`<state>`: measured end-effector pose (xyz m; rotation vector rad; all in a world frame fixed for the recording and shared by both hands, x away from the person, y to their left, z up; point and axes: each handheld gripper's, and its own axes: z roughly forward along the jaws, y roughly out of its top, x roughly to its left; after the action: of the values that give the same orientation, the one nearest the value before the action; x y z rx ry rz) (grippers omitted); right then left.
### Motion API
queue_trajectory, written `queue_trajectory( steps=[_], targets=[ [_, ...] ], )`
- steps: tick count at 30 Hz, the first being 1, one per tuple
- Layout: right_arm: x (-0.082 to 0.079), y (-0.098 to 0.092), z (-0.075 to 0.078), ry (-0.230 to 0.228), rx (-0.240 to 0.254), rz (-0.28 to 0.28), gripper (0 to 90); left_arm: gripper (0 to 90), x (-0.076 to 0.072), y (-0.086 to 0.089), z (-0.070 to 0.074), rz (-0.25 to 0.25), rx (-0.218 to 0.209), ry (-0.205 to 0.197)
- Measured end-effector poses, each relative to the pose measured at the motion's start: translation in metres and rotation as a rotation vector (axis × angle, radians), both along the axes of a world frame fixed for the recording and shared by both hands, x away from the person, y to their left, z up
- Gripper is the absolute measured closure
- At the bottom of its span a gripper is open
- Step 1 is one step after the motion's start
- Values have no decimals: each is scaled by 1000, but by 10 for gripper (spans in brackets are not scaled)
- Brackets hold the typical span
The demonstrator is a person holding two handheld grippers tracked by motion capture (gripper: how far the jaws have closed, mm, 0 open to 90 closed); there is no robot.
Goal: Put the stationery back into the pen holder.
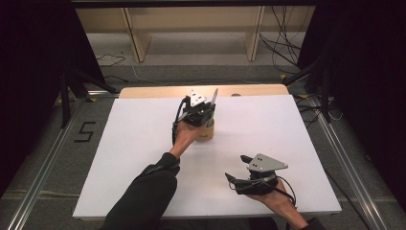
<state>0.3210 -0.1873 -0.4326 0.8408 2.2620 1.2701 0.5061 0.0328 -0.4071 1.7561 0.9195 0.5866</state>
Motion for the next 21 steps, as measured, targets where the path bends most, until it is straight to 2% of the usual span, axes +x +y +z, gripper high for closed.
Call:
queue_trajectory(
  steps=[3, 6, 13, 21],
  targets=[
    [0, 0, 0, 1, 1, 0, 227, 776, 0, 0, 0, -2, 21, 10],
    [0, 0, 0, 2, 1, 2, 229, 775, 1, 0, 1, 0, 16, 23],
    [0, 0, 0, 1, 0, 0, 231, 773, 2, 0, 4, -9, 71, 48],
    [0, 0, 0, 4, -2, 0, 233, 776, 4, 4, 0, -7, 87, 87]
  ],
)
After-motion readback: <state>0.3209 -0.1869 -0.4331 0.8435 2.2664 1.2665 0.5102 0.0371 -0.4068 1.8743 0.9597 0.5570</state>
